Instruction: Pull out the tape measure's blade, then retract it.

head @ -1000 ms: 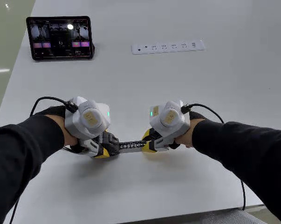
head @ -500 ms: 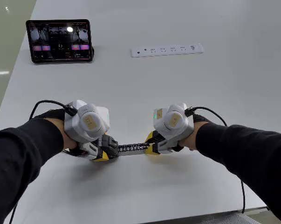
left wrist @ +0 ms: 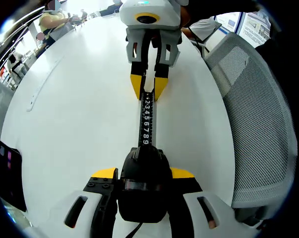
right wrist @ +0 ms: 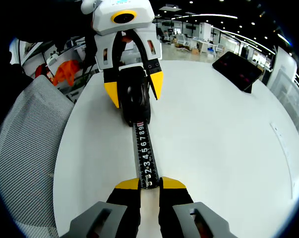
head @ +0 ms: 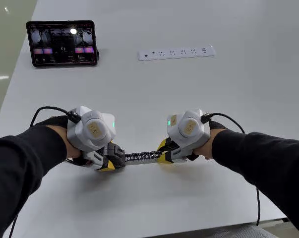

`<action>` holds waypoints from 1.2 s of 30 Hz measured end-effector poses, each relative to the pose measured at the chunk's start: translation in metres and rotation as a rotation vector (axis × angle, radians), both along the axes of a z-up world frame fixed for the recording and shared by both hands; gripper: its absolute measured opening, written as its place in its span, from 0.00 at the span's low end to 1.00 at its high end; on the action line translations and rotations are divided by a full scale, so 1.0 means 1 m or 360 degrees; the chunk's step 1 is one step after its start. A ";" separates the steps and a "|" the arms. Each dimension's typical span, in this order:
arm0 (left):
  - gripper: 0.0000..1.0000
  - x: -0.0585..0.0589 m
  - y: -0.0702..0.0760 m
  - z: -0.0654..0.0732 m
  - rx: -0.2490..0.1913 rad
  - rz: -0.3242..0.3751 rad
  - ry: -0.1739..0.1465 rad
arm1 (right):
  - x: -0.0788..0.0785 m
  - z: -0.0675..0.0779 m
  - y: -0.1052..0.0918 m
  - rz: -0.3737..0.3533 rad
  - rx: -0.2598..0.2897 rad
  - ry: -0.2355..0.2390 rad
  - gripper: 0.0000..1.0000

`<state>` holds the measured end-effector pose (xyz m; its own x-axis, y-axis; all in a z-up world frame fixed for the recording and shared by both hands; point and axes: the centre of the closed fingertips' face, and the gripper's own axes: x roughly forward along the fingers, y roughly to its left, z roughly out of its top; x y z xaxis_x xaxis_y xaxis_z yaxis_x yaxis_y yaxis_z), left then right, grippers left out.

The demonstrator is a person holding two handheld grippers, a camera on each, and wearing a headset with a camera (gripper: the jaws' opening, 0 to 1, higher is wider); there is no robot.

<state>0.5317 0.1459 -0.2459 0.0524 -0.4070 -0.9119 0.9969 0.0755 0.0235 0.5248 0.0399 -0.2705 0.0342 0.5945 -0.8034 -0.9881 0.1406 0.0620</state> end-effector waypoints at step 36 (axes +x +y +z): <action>0.34 -0.002 -0.001 0.001 0.0002 0.0003 -0.0009 | 0.000 -0.001 -0.025 0.0018 -0.0050 -0.0004 0.09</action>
<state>0.5298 0.1451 -0.2452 0.0580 -0.4058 -0.9121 0.9966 0.0772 0.0290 0.5251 0.0150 -0.2717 0.0300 0.5691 -0.8217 -0.9898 0.1315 0.0550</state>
